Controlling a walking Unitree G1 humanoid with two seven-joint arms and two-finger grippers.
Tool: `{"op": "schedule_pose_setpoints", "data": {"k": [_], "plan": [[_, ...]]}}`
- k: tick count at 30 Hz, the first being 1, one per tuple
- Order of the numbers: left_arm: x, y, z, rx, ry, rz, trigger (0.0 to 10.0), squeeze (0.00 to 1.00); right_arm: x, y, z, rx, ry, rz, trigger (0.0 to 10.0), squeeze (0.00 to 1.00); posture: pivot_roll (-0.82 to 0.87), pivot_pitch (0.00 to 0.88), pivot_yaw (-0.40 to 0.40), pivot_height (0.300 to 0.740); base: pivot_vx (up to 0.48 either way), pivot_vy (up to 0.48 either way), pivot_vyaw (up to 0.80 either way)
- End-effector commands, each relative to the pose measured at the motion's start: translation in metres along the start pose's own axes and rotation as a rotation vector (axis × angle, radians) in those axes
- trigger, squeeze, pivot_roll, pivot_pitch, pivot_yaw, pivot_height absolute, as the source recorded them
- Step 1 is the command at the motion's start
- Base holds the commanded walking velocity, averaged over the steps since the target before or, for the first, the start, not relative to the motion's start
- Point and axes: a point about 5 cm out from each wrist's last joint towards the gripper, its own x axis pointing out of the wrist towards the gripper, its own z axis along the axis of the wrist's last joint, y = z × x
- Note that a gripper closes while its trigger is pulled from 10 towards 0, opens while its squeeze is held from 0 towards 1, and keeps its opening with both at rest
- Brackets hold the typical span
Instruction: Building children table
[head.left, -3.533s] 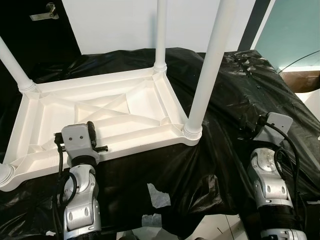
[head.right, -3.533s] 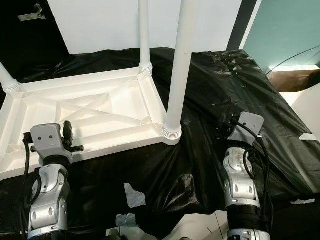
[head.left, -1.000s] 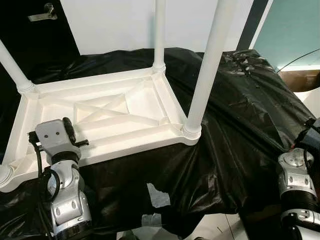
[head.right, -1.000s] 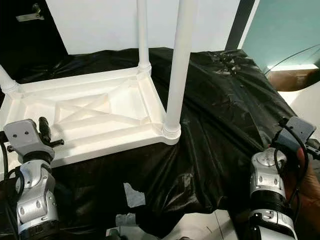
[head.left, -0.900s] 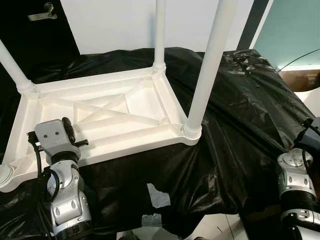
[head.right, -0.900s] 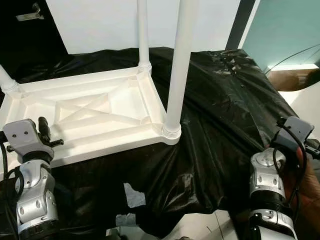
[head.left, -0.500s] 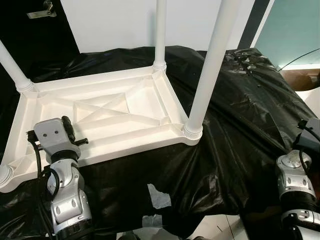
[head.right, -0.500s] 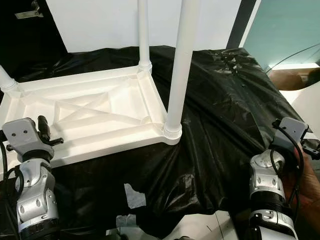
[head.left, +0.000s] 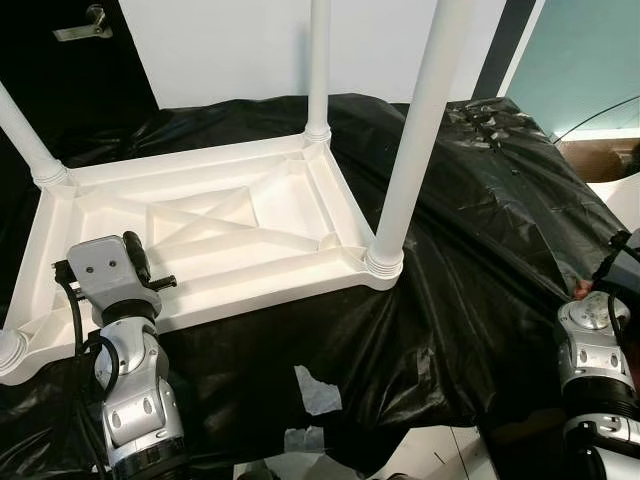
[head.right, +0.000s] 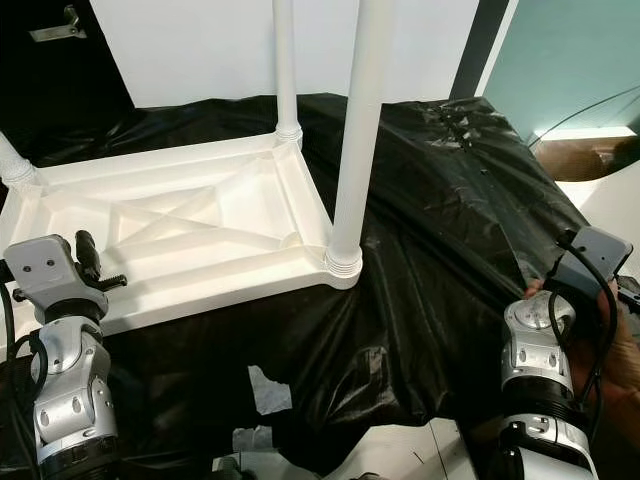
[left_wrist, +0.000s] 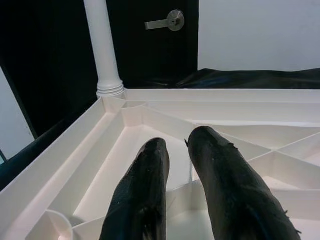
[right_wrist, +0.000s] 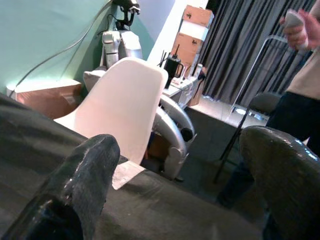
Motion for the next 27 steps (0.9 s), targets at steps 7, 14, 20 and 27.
{"op": "schedule_pose_setpoints", "data": {"k": [7,14,20,27], "plan": [[-0.0014,0.0094,-0.0043,0.003,0.017,0.182,10.0,0.0,-0.0009,-0.0011,-0.003,0.038,0.039,-0.027,10.0,0.0,0.1,0.053,-0.019,0.74,0.0,0.0,0.0],[-0.0004,0.01,-0.0041,0.003,0.016,0.183,10.0,0.0,-0.0015,-0.0009,-0.0039,0.04,0.041,-0.027,10.0,0.0,0.1,0.053,-0.016,0.74,0.0,0.0,0.0],[0.0003,0.0099,-0.004,0.003,0.016,0.183,10.0,0.0,-0.0011,-0.0015,-0.0045,0.039,0.041,-0.031,10.0,0.0,0.1,0.052,-0.014,0.74,0.0,0.0,0.0],[0.0012,0.0096,-0.004,0.0,0.015,0.182,10.0,0.0,-0.001,-0.0012,-0.0045,0.035,0.043,-0.033,10.0,0.0,0.09,0.05,-0.014,0.74,0.0,0.0,0.0]]}}
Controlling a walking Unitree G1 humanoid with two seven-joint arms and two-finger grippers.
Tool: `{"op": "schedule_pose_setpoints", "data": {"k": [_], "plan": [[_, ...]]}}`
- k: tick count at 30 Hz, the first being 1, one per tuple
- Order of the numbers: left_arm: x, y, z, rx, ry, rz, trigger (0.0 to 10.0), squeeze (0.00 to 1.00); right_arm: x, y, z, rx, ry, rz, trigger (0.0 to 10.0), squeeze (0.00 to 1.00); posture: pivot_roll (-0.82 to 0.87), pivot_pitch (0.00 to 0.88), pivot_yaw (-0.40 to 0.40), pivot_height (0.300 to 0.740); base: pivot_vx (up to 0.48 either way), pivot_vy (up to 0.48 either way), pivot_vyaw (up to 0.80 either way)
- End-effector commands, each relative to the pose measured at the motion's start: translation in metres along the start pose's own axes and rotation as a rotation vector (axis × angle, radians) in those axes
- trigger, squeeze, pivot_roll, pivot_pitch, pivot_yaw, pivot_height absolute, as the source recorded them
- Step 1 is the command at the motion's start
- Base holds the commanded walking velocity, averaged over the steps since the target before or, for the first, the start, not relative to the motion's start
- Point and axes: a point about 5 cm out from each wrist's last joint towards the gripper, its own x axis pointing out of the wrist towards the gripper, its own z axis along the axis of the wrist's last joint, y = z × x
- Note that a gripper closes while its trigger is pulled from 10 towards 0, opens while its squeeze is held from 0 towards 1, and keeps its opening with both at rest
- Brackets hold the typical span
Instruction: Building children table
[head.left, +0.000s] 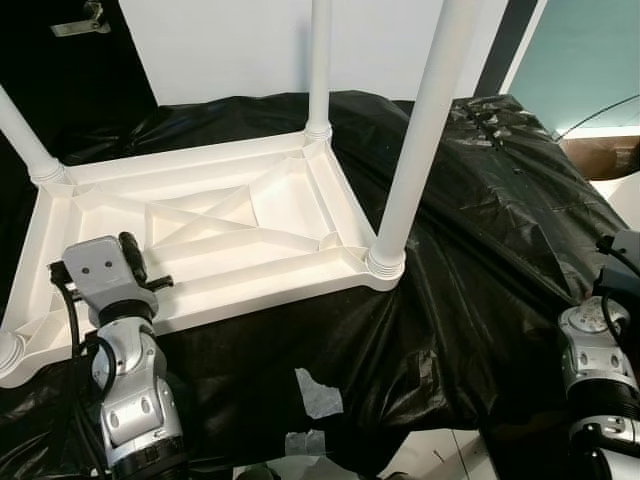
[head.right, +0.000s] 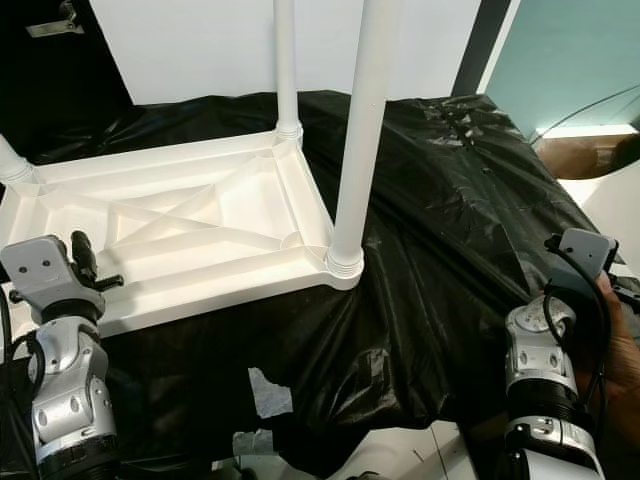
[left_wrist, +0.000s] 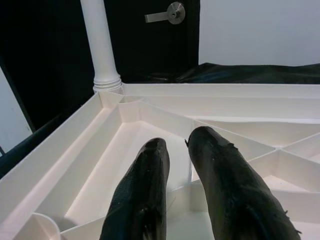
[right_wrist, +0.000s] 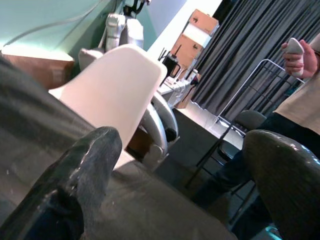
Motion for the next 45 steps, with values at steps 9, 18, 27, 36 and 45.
{"op": "schedule_pose_setpoints", "data": {"k": [9,18,27,36,45], "plan": [[-0.001,0.009,-0.003,0.007,0.01,0.175,10.0,0.0,-0.002,0.0,0.002,0.129,0.05,-0.043,10.0,0.0,0.09,0.05,-0.013,0.74,0.0,0.0,0.0],[0.0,0.009,-0.003,0.008,0.009,0.175,10.0,0.0,-0.002,0.0,0.002,0.124,0.051,-0.045,10.0,0.0,0.1,0.049,-0.012,0.74,0.0,0.0,0.0],[0.0,0.009,-0.003,0.008,0.01,0.172,10.0,0.0,-0.002,-0.001,0.0,0.12,0.053,-0.048,10.0,0.0,0.09,0.051,-0.011,0.74,0.0,0.0,0.0],[0.0,0.009,-0.003,0.007,0.009,0.172,10.0,0.0,-0.002,0.001,-0.001,0.121,0.058,-0.042,10.0,0.0,0.09,0.049,-0.01,0.74,0.0,0.0,0.0],[0.0,0.007,-0.004,0.006,0.011,0.16,10.0,0.0,-0.009,0.027,0.021,0.226,-0.044,0.237,10.0,0.0,0.09,0.048,-0.009,0.74,0.0,0.0,0.0]]}}
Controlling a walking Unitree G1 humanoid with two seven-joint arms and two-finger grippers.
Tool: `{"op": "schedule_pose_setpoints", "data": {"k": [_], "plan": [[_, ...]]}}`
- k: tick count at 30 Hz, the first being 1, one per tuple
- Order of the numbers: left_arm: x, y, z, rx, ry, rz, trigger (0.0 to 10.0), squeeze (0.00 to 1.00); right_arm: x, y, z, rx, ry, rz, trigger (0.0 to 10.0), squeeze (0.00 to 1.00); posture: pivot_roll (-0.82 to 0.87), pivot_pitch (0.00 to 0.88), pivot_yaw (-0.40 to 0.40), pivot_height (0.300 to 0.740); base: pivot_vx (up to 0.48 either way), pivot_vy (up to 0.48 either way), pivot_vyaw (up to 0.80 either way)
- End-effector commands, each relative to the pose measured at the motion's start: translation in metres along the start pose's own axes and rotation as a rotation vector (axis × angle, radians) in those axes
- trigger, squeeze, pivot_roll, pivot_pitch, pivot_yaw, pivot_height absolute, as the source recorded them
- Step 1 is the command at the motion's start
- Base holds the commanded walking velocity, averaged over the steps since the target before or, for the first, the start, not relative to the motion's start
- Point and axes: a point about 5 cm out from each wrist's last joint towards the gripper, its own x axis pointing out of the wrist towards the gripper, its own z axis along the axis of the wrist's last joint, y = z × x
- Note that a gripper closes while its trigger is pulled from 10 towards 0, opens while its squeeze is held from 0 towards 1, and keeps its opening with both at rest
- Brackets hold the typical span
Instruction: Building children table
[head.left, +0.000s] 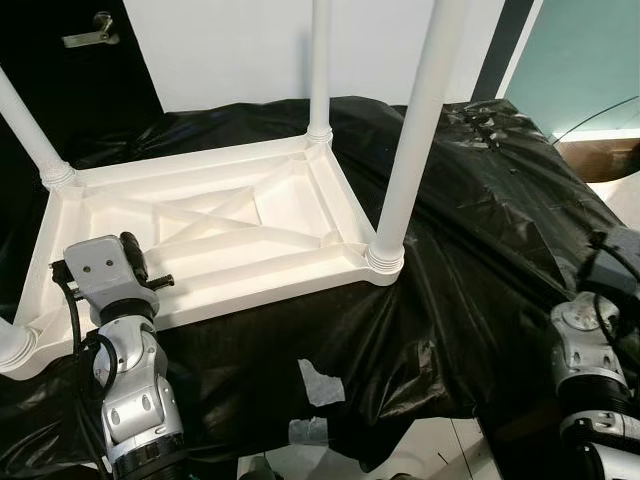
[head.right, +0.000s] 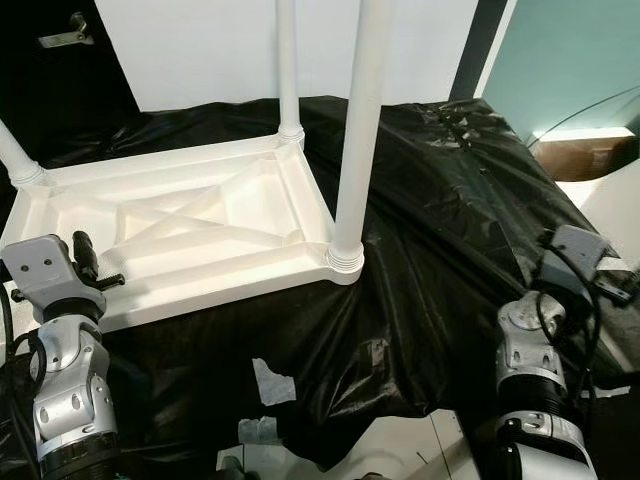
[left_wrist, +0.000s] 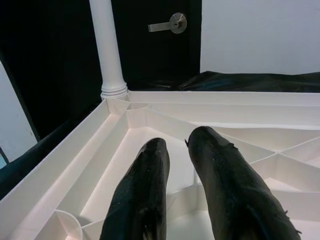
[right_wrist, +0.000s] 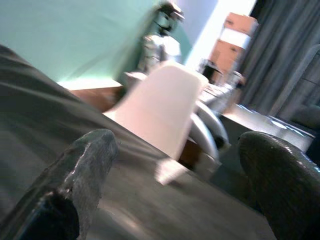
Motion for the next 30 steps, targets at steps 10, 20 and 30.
{"op": "schedule_pose_setpoints", "data": {"k": [10,20,30], "plan": [[-0.002,0.004,-0.003,0.003,0.008,0.137,10.0,0.0,-0.008,0.028,0.016,0.15,-0.051,0.288,10.0,0.0,0.1,0.043,-0.014,0.74,0.0,0.0,0.0],[-0.004,-0.001,-0.004,0.003,0.007,0.093,10.0,0.0,-0.053,0.056,0.024,0.31,-0.068,0.75,10.0,0.0,0.09,0.036,-0.013,0.74,0.0,0.0,0.0],[-0.003,-0.005,-0.003,0.008,-0.004,0.04,10.0,0.0,-0.084,0.06,0.024,0.351,-0.074,1.014,10.0,0.0,0.09,0.036,-0.01,0.74,0.0,0.0,0.0]]}}
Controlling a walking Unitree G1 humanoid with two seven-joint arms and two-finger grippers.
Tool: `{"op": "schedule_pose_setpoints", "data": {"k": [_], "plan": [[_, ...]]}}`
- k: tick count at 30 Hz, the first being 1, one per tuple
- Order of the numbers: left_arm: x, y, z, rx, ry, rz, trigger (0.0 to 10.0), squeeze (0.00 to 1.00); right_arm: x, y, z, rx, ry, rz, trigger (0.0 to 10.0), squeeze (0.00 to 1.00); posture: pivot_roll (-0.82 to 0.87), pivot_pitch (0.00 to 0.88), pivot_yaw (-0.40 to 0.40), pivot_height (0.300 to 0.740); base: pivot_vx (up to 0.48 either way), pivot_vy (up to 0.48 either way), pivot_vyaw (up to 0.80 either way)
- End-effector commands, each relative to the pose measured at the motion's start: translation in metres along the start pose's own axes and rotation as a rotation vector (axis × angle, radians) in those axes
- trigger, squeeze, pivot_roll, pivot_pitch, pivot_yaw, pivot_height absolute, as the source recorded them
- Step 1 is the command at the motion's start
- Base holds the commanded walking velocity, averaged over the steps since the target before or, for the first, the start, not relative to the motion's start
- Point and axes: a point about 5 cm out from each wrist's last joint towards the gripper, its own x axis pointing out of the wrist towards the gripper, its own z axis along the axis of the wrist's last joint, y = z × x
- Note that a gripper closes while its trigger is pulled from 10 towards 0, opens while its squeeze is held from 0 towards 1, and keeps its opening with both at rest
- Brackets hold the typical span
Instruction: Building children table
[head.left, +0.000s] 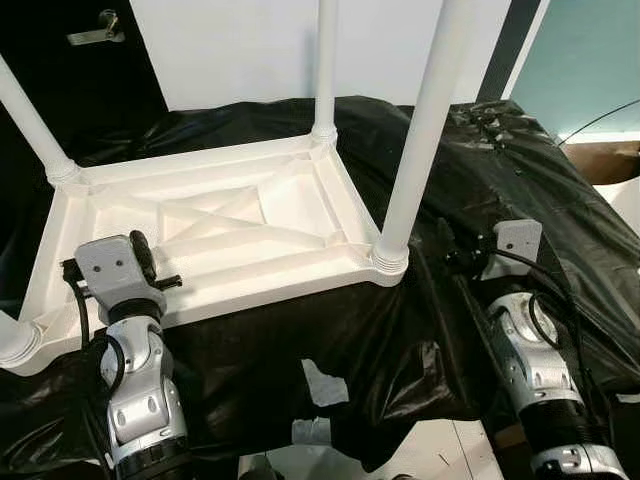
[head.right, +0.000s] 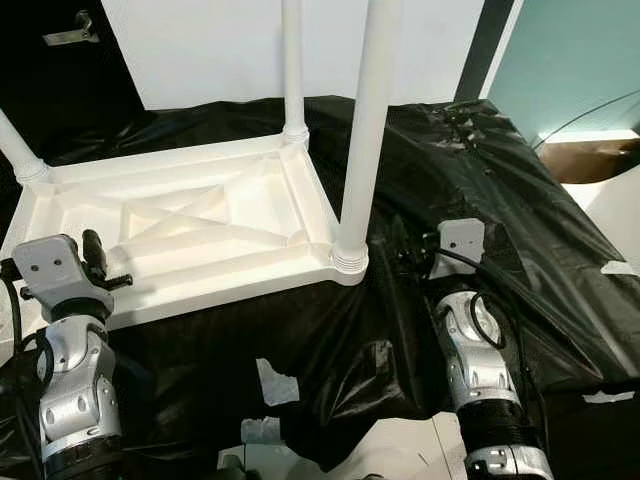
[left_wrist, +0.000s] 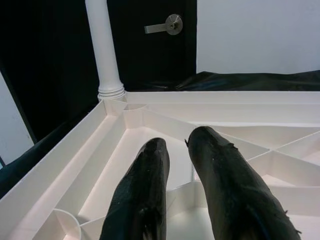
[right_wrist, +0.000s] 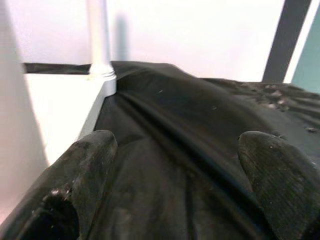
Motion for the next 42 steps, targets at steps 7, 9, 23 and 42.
{"op": "schedule_pose_setpoints", "data": {"k": [7,9,23,42], "plan": [[-0.001,0.002,-0.002,0.009,0.003,0.066,10.0,0.0,-0.007,0.001,-0.004,0.008,0.024,0.045,10.0,0.0,0.09,0.036,-0.01,0.74,0.0,0.0,0.0],[-0.001,0.002,-0.002,0.009,0.003,0.066,10.0,0.0,-0.007,0.001,-0.004,0.008,0.024,0.045,10.0,0.0,0.09,0.036,-0.01,0.74,0.0,0.0,0.0],[-0.013,-0.026,0.009,0.019,-0.06,-0.256,10.0,0.0,-0.039,0.014,-0.022,-0.021,0.189,0.45,10.0,1.0,0.1,0.056,-0.027,0.74,0.0,0.0,0.0],[-0.059,-0.068,0.014,-0.002,-0.027,-0.818,10.0,0.0,0.014,0.024,-0.005,-0.032,0.164,0.677,10.0,0.0,0.11,0.06,-0.046,0.74,0.0,0.0,0.0]]}}
